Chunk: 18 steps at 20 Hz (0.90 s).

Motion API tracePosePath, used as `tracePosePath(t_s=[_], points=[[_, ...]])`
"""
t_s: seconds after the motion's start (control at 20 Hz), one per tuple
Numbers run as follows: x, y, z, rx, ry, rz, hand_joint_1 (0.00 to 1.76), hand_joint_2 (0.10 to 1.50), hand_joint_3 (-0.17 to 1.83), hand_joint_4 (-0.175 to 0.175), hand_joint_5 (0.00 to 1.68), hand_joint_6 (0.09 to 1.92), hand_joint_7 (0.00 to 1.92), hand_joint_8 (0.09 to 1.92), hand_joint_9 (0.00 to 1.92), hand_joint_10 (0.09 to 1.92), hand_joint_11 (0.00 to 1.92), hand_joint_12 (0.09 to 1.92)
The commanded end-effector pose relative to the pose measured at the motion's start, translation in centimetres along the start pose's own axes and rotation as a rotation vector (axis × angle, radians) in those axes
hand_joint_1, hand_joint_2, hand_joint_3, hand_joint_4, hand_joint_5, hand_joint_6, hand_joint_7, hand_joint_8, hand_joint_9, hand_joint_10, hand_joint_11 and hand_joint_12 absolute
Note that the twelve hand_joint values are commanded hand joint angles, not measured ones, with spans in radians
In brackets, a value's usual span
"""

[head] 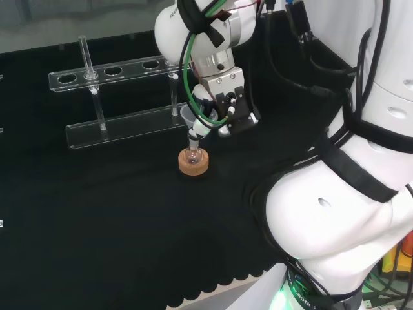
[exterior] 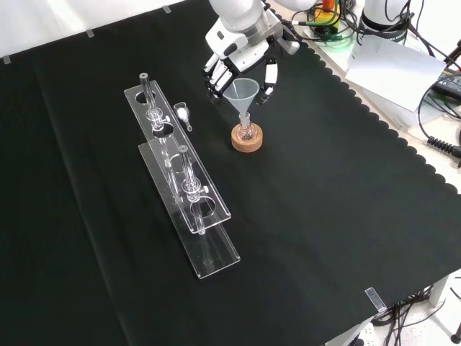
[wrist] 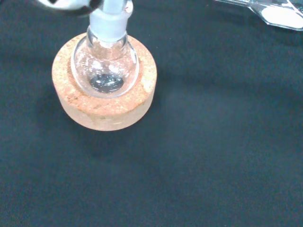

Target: Place the funnel on the round-bottom flask.

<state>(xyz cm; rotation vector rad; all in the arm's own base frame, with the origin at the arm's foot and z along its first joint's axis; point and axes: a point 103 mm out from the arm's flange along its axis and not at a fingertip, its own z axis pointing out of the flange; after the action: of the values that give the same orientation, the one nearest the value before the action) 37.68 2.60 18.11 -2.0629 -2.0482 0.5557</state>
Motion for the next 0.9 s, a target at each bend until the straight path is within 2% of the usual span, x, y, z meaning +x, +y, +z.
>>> tracePosePath(t_s=[0.05,0.35,0.9], points=[[0.4,-0.1,0.1,0.005,-0.008,-0.004,0.76,0.70,0.64,-0.069,0.37,0.42,0.24,0.74,0.61,0.65,0.29,1.39],[0.3,-0.1,0.2,0.010,-0.005,-0.010,0.75,0.70,0.64,-0.069,0.39,0.35,0.23,0.74,0.59,0.66,0.29,1.39],[2.4,-0.3,0.1,0.016,-0.033,-0.039,0.75,0.70,0.64,-0.069,0.40,0.33,0.23,0.74,0.59,0.66,0.30,1.39]])
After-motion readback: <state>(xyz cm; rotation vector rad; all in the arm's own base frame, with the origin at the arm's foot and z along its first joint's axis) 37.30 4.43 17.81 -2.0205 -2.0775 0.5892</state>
